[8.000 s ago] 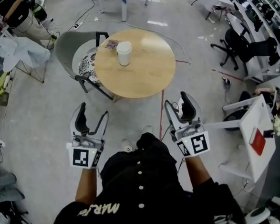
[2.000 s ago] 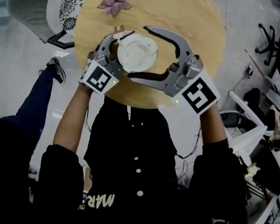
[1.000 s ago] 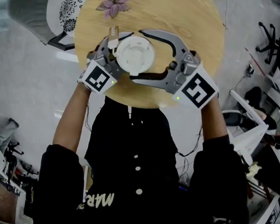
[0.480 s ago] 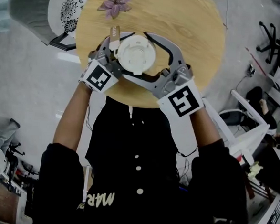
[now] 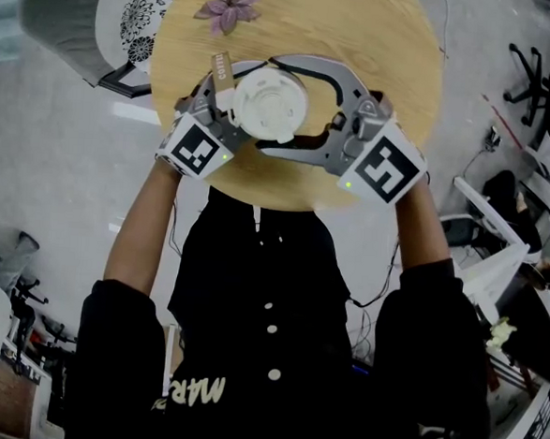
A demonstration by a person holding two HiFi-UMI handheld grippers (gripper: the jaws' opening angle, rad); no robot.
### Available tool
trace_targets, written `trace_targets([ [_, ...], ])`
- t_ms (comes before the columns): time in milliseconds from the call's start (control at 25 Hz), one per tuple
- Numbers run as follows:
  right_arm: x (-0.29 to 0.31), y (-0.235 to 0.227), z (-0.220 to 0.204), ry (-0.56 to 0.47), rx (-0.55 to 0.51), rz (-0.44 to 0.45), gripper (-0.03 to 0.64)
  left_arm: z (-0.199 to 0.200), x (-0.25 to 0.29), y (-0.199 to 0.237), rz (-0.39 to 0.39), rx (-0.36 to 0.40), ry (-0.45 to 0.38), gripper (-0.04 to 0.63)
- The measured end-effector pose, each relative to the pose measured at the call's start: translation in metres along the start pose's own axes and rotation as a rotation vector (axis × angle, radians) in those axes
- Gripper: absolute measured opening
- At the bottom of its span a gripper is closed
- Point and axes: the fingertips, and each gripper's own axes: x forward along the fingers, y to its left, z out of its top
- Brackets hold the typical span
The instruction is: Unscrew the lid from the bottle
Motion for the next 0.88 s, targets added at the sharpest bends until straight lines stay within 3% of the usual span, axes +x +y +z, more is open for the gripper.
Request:
trace_targets([
  [240,-0.001,-0.012,0.007,-0.031,0.136,-0.387,0.469,0.001,0.000,0.000,0.004,0.005,0.003,0.357],
  [360,0.003,-0.015,0.007,-0.023,0.103,-0.446,0.460,0.000,0.000,0.000,0.003,-0.001,0.007,0.357],
  [440,0.004,-0.014,0.008,-0.026,0.060,-0.380,0.459,0.000,0.000,0.000,-0.003,0.000,0.004,0.357],
  [600,0.007,-0.003,0.011,-0.048,-0.063,-0.043,0.460,0.001,0.000,0.001,-0.020,0.003,-0.003,0.357],
  [680,0.007,0.001,0.011,-0.052,-0.073,0.076,0.460,0.000,0.000,0.001,-0.022,0.001,0.002,0.357],
  [760,0.007,0.003,0.010,-0.041,-0.069,0.110,0.460,0.001,0.000,0.000,-0.020,-0.002,0.003,0.357],
  [880,0.005,0.002,0.008,-0.022,-0.049,0.070,0.463,0.001,0.000,-0.001,-0.024,0.002,0.002,0.357],
])
